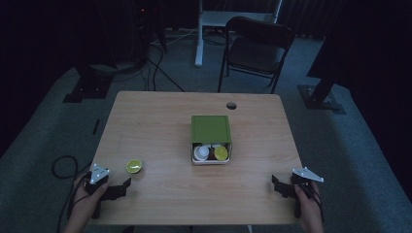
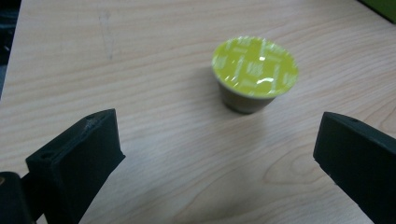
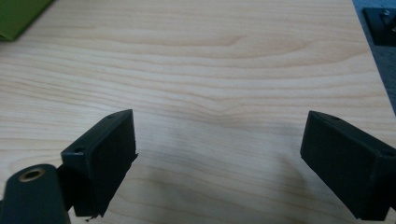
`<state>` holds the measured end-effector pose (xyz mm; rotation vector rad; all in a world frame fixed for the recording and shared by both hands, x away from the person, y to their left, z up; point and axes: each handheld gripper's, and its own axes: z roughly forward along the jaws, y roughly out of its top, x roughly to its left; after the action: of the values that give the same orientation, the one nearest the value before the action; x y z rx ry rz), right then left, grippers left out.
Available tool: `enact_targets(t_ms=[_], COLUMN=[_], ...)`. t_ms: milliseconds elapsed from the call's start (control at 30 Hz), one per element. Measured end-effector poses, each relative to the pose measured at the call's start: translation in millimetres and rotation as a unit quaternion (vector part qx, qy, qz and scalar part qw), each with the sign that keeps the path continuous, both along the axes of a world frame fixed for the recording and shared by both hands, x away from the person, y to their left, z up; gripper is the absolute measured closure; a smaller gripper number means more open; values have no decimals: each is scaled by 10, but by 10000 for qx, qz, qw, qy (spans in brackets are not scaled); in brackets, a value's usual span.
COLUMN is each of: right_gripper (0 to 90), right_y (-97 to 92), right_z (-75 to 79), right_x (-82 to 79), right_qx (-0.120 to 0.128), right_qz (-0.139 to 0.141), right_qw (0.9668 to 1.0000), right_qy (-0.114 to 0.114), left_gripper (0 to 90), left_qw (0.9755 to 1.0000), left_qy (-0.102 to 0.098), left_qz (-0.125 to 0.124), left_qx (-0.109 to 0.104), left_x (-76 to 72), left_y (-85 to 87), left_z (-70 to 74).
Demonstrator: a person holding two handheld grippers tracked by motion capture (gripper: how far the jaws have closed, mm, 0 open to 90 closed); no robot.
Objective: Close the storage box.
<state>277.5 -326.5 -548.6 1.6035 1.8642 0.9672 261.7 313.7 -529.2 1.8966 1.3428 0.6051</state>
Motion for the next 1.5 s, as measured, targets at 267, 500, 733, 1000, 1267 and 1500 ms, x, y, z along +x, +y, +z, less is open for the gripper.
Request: enact_targets(t_ms=[267,500,733,1000,1267,1500], right_gripper=[100,100,100,101,100,101], right_y=[57,53,53,53,52,52], right_z=[-22,-25,-25,-26,-27,-27], right_x=[28,32,32,31,31,31], right_qx=[-447,-391,-387,-384,-386,-386], right_qz=[-227,-322,-330,-330,-329,-328], right_qw=[9982,9980,9980,9980,9980,9980], right_qy=[332,384,387,384,380,380], left_gripper=[10,10,10,10,9,9], left_qw=[9987,9960,9934,9949,9950,9950], left_qy=[116,280,478,594,589,590], left_qz=[318,623,754,719,716,715], left_qx=[390,575,714,385,381,383], left_x=[-11,13,58,87,87,88], left_y=[84,105,62,46,47,47], left_z=[-56,-95,-147,-172,-174,-174])
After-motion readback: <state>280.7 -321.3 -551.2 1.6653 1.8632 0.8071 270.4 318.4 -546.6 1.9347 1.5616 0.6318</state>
